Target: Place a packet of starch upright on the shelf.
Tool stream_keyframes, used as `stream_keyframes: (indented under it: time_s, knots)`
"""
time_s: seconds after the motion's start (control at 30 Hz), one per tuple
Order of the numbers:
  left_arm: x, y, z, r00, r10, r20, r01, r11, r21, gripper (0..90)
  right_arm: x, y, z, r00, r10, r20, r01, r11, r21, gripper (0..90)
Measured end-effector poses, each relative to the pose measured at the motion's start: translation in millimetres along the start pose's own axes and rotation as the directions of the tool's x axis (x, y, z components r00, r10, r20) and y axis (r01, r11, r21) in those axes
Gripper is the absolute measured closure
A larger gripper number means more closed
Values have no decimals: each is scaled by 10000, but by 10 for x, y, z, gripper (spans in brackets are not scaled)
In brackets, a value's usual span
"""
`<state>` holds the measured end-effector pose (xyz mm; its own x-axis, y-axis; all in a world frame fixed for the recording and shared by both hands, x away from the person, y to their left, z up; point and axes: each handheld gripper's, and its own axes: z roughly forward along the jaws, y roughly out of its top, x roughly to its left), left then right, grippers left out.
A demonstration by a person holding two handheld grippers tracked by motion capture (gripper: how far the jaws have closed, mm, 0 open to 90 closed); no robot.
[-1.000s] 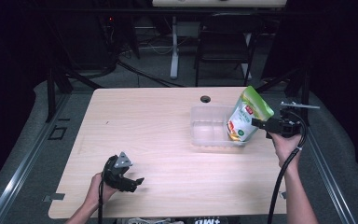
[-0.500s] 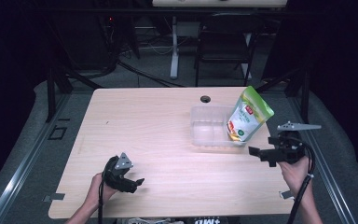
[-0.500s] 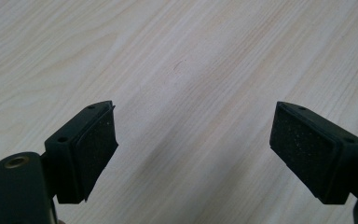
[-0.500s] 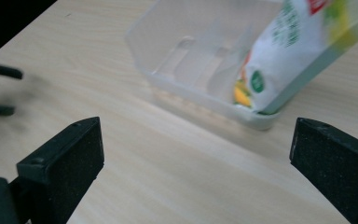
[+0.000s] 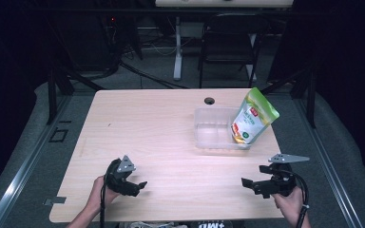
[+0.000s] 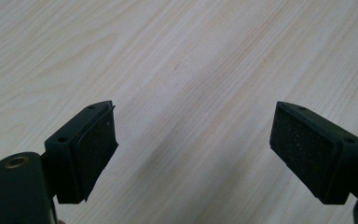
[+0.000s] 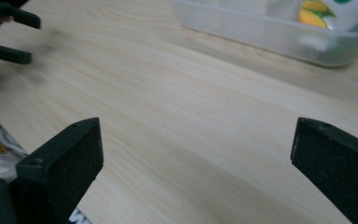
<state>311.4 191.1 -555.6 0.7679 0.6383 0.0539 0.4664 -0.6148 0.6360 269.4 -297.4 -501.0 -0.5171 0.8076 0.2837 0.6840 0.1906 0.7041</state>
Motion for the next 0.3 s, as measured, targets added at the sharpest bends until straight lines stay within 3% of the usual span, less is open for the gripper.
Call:
stream_keyframes:
  time_s: [0.17,0.3]
  knots:
    - [-4,7,-8,9999,109,-43,-109,9999,-11,142,-34,-129,110,9988,11,499,-28,9994,344,20]
    - [-1,10,-4,9999,102,-3,-102,9999,-10,142,-32,-171,233,9912,524,1215,-585,9972,468,107]
